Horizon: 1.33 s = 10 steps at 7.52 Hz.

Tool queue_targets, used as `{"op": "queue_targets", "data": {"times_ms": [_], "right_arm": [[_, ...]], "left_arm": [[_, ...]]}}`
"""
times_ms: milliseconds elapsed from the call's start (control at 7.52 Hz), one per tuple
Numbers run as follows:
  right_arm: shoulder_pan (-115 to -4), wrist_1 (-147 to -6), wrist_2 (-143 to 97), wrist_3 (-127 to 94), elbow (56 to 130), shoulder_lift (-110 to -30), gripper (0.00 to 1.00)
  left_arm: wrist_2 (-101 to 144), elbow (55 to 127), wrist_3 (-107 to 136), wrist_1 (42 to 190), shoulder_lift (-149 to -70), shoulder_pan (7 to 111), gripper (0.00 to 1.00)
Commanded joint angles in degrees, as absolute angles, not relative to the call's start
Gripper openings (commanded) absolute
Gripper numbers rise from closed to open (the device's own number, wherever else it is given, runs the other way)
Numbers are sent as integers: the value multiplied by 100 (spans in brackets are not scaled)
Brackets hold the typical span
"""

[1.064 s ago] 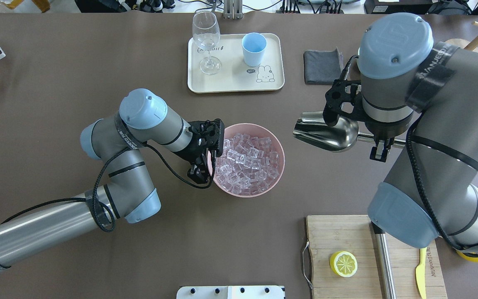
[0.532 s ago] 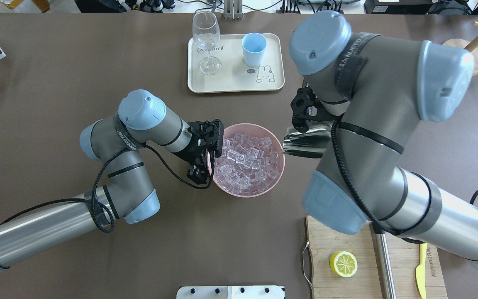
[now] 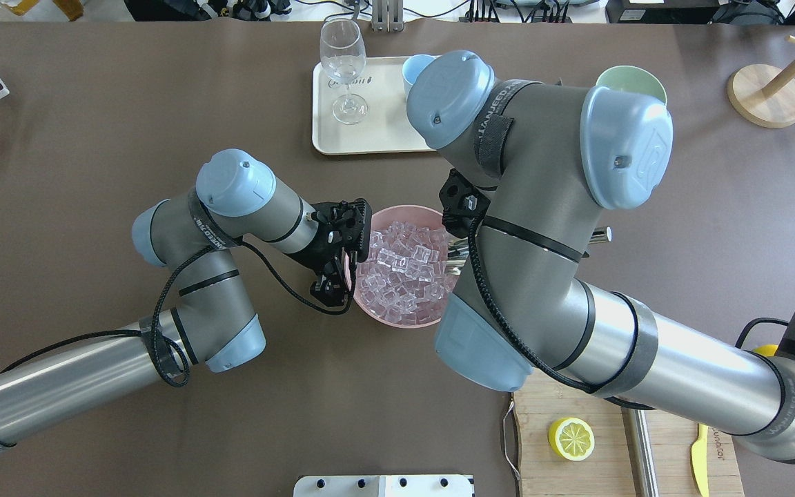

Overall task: Put ice in cup with scoop
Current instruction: 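Carry the scoop with the right gripper over to the pink bowl, then dig the scoop into the ice cubes while the left gripper tilts the bowl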

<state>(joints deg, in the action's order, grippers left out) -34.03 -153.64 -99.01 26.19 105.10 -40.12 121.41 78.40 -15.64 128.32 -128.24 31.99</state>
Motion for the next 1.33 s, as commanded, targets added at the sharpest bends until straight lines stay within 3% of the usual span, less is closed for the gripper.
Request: {"op": "queue_targets", "data": {"times_ms": [0,399,1197], "right_arm": [[-3349,-15363,-9888,2619,10092,-3877,0],[-3349,-15372,-9888,2628,9556,-3587,0],[-3199,-15101,-9905,2549,9282,-3454,0]], "left_arm": [[12146,7849,-1564,12841,-12815,3199,98],[12138,7849,-1564,12841,-12814,3199,98],[12146,7849,-1564,12858,-12806,3199,98]]}}
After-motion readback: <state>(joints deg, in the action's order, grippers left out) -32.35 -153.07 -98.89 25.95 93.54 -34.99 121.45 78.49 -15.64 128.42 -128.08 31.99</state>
